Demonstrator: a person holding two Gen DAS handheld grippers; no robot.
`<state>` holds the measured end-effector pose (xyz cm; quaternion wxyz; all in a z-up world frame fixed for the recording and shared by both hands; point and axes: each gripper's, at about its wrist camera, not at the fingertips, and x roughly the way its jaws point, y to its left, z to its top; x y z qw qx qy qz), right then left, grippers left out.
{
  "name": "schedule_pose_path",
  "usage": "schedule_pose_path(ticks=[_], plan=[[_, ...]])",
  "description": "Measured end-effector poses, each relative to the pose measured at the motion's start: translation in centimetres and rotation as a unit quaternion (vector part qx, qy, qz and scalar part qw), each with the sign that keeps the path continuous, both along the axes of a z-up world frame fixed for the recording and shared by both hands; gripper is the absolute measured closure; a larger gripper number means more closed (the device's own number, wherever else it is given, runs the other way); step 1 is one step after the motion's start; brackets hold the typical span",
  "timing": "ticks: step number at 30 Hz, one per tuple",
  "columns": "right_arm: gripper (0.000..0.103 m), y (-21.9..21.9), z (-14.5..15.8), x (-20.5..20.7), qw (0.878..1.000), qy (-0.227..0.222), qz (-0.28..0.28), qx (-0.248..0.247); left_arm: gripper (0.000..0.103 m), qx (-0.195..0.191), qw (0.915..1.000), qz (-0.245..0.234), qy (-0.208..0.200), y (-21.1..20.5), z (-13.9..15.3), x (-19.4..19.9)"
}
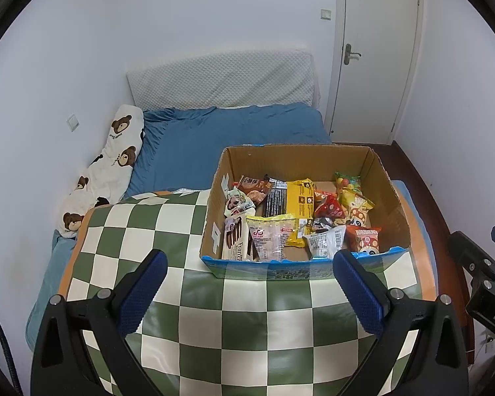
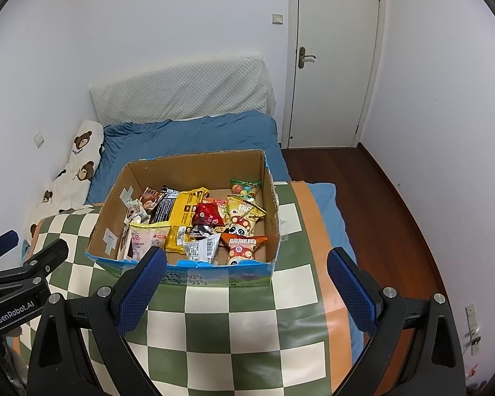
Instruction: Organize snacks
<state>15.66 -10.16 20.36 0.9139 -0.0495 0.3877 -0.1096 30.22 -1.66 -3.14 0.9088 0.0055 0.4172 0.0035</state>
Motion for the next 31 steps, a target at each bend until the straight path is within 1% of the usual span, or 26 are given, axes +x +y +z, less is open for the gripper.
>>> schedule_pose_path(ticks=[20, 31], plan=[[0.003, 0.14, 0.06, -0.01, 1.000, 0.003, -0.004, -0.003, 0.000, 0.004, 1.0000, 0.007, -0.001, 0.02, 0.17, 0.06], [0.003, 0.06, -0.59, 0.27, 1.000, 0.008, -0.001, -0.005, 0.000, 0.002, 0.9999, 0.010, 0.002, 0.06, -0.20, 0.38]])
